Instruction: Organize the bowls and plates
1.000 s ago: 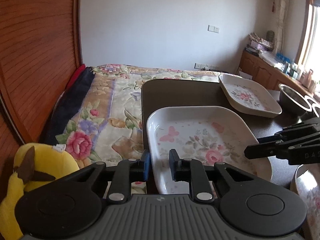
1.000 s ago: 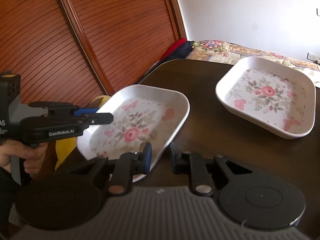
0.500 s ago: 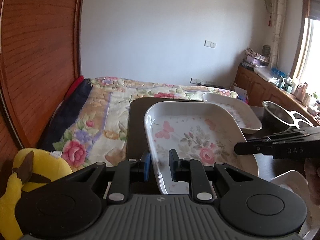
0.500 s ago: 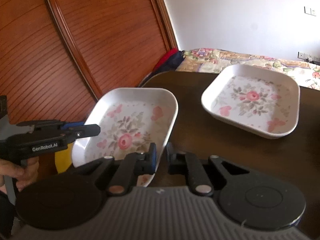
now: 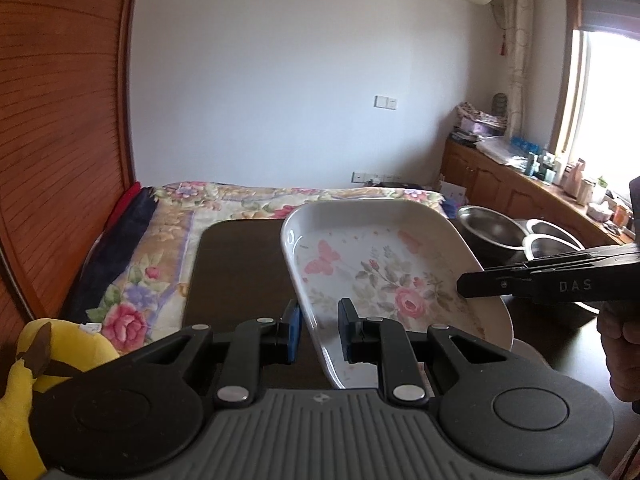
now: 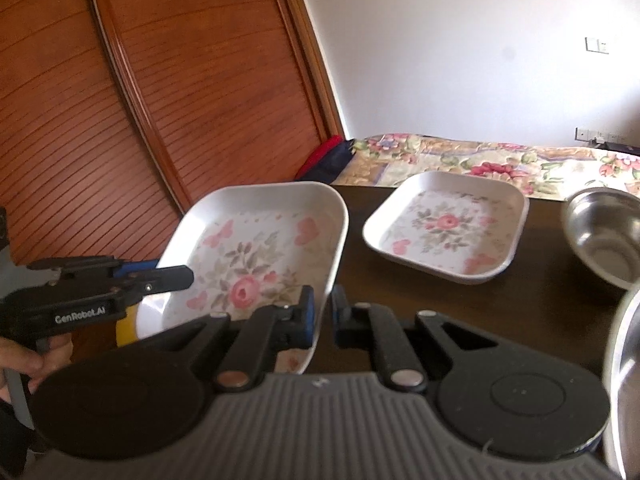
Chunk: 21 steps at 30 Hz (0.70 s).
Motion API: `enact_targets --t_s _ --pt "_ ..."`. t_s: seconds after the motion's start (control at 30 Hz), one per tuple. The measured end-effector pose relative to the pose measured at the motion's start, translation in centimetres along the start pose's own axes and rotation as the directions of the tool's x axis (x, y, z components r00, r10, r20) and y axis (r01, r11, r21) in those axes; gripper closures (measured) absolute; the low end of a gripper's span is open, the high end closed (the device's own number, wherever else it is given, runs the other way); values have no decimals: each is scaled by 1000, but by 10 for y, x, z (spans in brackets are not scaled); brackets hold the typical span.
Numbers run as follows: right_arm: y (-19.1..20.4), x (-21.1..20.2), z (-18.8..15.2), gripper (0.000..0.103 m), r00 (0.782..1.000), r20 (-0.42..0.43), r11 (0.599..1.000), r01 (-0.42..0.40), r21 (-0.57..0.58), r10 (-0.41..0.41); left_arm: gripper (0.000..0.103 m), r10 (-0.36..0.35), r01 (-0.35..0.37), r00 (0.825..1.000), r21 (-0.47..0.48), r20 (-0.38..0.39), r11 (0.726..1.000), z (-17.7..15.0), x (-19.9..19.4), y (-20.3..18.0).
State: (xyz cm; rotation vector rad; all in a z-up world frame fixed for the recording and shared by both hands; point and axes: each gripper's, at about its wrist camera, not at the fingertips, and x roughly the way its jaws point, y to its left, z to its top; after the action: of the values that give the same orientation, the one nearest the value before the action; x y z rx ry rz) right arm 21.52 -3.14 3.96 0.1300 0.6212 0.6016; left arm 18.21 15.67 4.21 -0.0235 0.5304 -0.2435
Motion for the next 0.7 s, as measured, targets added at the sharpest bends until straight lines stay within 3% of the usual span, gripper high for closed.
enact_targets --t_s 0.7 --pt "-24 -80 -50 93 997 58 998 56 2 -56 53 -68 67 997 37 23 997 -37 -26 -69"
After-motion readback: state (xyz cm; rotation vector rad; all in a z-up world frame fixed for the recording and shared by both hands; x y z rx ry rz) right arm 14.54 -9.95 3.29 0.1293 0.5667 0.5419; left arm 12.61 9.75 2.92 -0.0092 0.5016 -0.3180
